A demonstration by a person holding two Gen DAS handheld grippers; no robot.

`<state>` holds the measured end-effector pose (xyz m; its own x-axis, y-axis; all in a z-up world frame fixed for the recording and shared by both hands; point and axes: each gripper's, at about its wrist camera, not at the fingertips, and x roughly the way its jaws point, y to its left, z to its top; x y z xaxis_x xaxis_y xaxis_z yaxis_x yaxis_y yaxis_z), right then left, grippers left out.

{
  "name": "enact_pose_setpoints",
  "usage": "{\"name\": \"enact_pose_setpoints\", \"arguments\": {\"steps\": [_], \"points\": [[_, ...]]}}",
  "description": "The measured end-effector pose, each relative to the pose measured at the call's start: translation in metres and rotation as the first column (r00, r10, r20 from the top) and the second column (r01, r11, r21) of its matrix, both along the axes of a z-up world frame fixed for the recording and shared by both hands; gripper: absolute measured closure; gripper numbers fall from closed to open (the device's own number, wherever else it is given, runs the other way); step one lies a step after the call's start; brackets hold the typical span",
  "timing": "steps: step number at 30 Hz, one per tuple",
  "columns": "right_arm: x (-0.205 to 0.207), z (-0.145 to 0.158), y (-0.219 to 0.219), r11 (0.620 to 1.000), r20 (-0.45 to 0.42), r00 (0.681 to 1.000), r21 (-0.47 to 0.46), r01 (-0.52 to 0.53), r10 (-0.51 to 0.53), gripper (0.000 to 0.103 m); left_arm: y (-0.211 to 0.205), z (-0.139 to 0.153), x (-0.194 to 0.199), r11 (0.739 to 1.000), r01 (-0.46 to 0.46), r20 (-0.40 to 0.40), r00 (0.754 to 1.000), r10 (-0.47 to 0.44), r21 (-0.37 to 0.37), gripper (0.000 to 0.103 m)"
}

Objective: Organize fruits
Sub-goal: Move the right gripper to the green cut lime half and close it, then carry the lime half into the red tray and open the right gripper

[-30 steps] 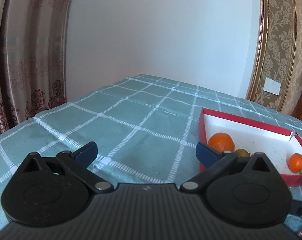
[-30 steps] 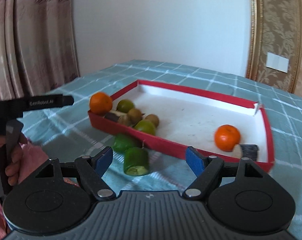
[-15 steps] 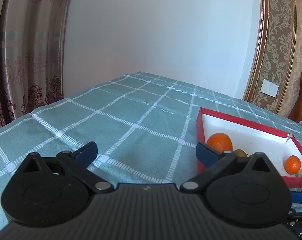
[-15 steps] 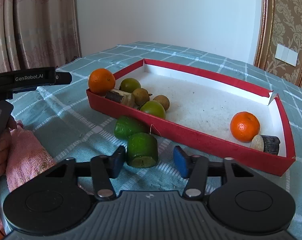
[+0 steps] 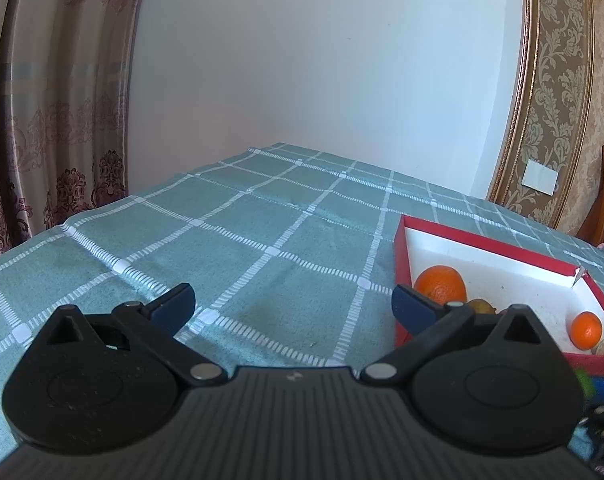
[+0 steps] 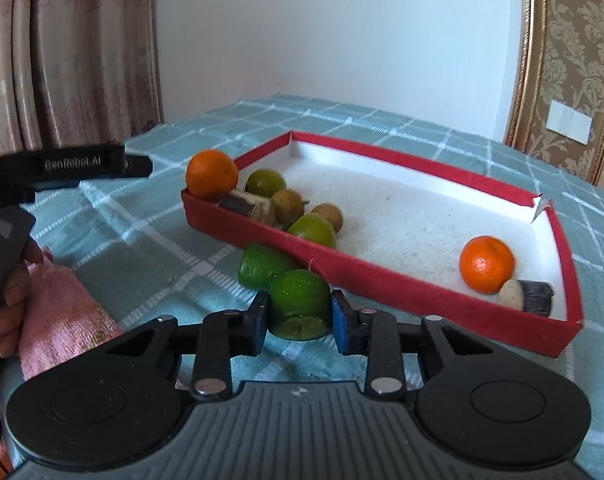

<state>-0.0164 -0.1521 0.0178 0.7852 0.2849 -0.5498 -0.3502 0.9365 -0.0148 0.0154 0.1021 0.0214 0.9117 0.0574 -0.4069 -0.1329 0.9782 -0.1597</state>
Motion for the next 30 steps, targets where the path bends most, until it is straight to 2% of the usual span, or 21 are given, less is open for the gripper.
{"name": "enact_pose_setpoints", "arguments": {"steps": [10,17,24,30], "points": [[-0.009,0.028,-0.026,0.996,0.090,0.993,0.032,0.079,-0.081,0.072,-0.001,-0.001,0.000,1.000,-0.009,-0.008,1.000,0.009,0.010,0.000],[-0.009,0.041,-0.069,0.983,0.129,0.976,0.066,0.171,-0.178,0.072,-0.001,-0.001,0.001,1.000,-0.011,-0.012,1.000,0.012,0.010,0.000],[0.006,0.044,-0.129,0.946,0.097,0.945,0.133,0.297,-0.311,0.072,-0.001,-0.001,0.001,1.000,-0.009,-0.015,1.000,0.009,0.013,0.000],[0.046,0.039,-0.141,0.936,0.037,0.943,0.140,0.324,-0.332,0.072,-0.002,-0.002,0.002,1.000,-0.011,-0.017,1.000,0.011,0.015,0.000]]}}
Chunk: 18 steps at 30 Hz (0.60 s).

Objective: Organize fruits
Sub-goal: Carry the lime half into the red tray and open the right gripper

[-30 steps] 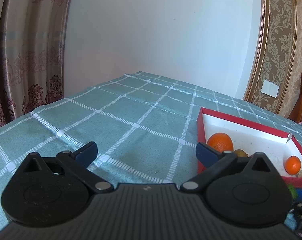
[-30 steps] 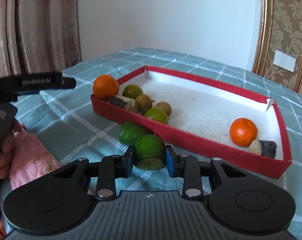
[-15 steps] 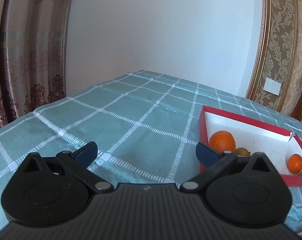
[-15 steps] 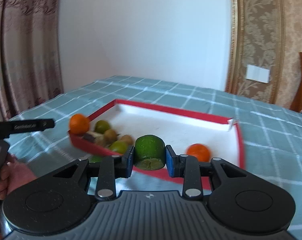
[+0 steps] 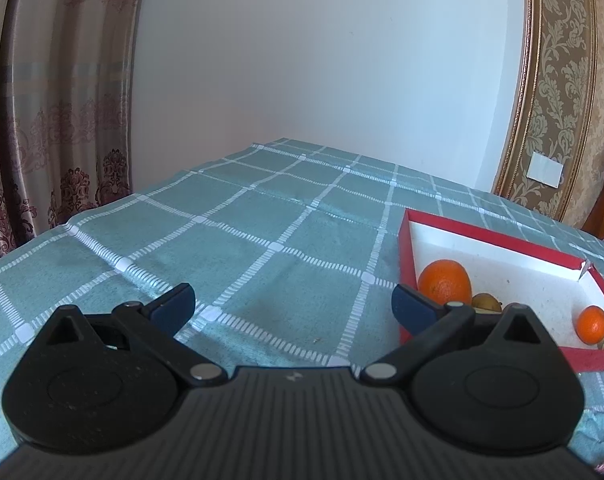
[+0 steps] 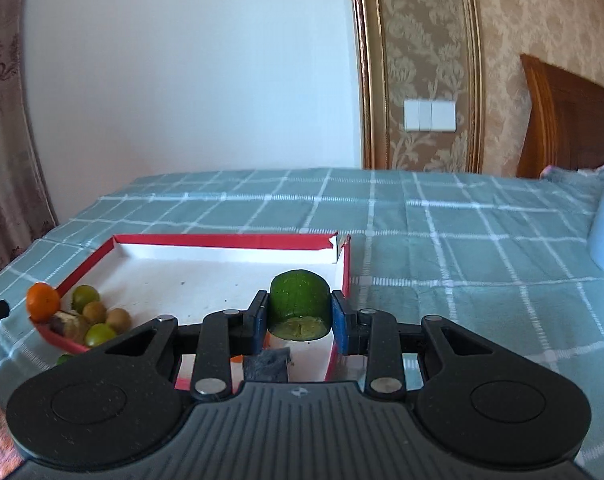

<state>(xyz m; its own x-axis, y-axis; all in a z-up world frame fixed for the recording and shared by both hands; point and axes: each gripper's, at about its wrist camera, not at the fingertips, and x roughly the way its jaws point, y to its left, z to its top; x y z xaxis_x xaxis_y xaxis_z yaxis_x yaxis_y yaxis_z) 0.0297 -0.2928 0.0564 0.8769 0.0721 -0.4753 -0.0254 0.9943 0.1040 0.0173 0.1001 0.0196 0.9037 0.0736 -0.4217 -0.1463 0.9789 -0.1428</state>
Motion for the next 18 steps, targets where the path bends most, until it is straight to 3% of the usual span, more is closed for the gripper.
{"name": "enact_pose_setpoints", "arguments": {"steps": [7,8,11,18], "points": [[0.023,-0.017,0.000,1.000,-0.053,0.998,0.003,0.028,-0.028,0.071,0.000,0.000,0.000,1.000,0.001,-0.003,1.000,-0.001,0.001,0.000],[0.020,-0.017,-0.001,0.999,-0.049,0.998,0.006,0.040,-0.040,0.069,0.000,0.000,0.000,1.000,0.001,-0.003,1.000,-0.001,0.001,0.000],[0.004,-0.016,-0.007,0.998,-0.020,0.999,0.027,0.051,-0.050,0.052,0.000,0.000,0.000,1.000,0.002,-0.003,1.000,-0.002,0.004,0.000],[-0.044,-0.025,-0.019,0.991,0.025,0.992,0.069,0.118,-0.120,0.050,0.000,0.000,-0.002,1.000,-0.002,0.014,1.000,0.002,0.006,0.000]]}}
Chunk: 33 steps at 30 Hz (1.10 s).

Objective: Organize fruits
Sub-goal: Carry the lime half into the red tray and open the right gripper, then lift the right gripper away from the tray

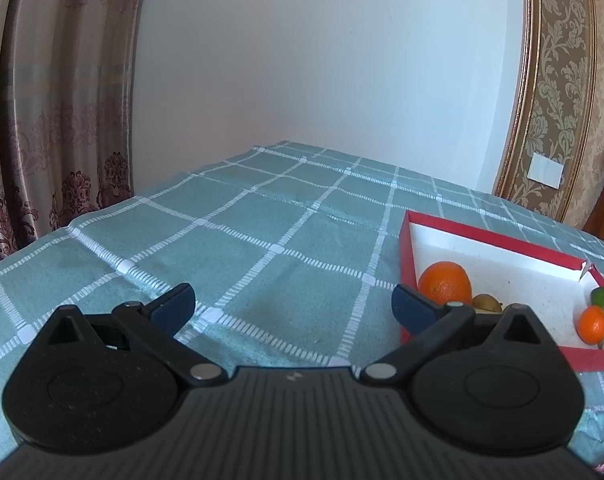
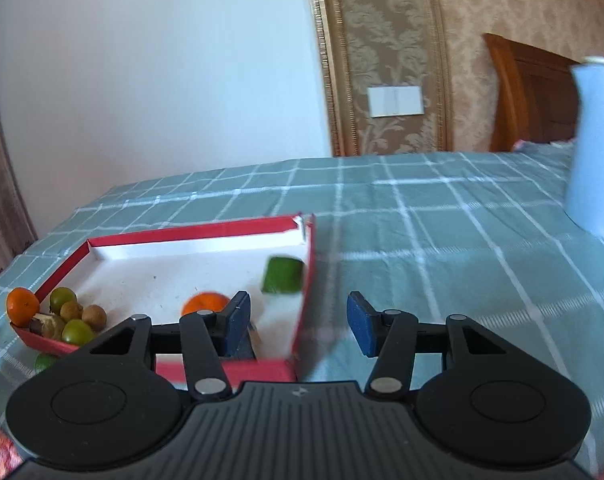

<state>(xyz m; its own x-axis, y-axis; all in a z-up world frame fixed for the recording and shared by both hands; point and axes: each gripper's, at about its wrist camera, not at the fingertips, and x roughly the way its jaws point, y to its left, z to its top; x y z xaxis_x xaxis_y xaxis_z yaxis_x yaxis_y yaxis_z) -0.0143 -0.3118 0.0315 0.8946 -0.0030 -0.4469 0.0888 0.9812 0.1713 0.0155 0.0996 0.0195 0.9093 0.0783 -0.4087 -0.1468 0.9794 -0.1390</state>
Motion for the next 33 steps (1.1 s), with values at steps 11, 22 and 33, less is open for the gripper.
{"name": "enact_pose_setpoints", "arguments": {"steps": [11,22,33], "points": [[-0.012,-0.024,0.005,0.997,-0.036,0.998,0.043,0.060,-0.059,0.042,-0.013,0.006,-0.014,0.998,-0.002,0.050,0.999,-0.001,0.057,0.000],[-0.010,-0.027,0.003,0.996,-0.061,0.995,0.043,0.077,-0.075,0.042,-0.092,0.022,-0.049,0.952,0.242,0.024,0.968,-0.250,0.188,0.000],[-0.010,-0.029,-0.004,0.993,-0.060,0.996,0.090,0.073,-0.068,0.042,-0.147,0.008,-0.036,0.935,0.266,-0.106,0.963,-0.247,0.237,0.000]]}}
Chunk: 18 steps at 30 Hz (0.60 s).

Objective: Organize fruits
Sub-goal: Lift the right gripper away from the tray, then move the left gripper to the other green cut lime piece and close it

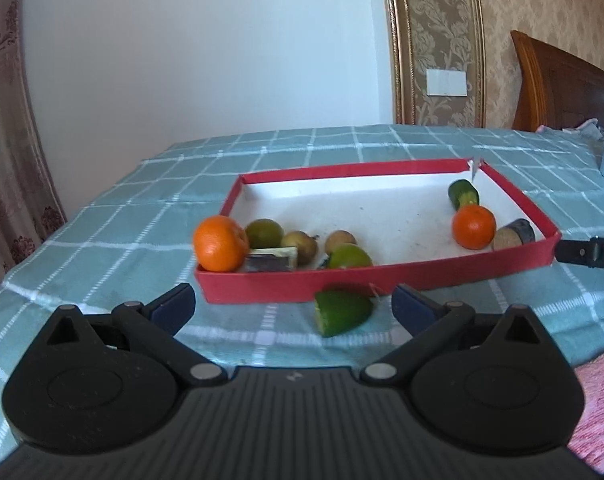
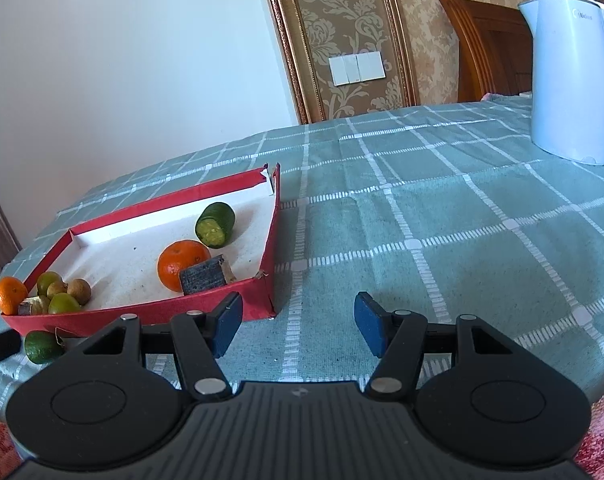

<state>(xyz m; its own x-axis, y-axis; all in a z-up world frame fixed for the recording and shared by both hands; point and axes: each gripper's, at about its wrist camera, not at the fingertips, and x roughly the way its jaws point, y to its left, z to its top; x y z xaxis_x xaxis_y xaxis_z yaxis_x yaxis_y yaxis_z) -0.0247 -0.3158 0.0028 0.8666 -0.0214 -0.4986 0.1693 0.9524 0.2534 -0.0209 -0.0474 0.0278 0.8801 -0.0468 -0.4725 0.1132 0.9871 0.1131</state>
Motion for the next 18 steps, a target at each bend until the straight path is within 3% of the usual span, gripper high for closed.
{"name": "enact_pose_setpoints", "arguments": {"steps": [11,18], "points": [[0.003,-0.001,0.000,1.000,-0.012,1.000,0.012,-0.014,0.014,0.042,-0.023,-0.013,0.026,0.999,-0.031,-0.084,0.996,0.034,0.037,0.000],[0.003,-0.002,-0.002,1.000,-0.014,1.000,0.022,-0.021,0.021,0.042,-0.018,-0.021,0.042,0.998,-0.056,-0.157,0.986,0.055,-0.005,0.000]]}}
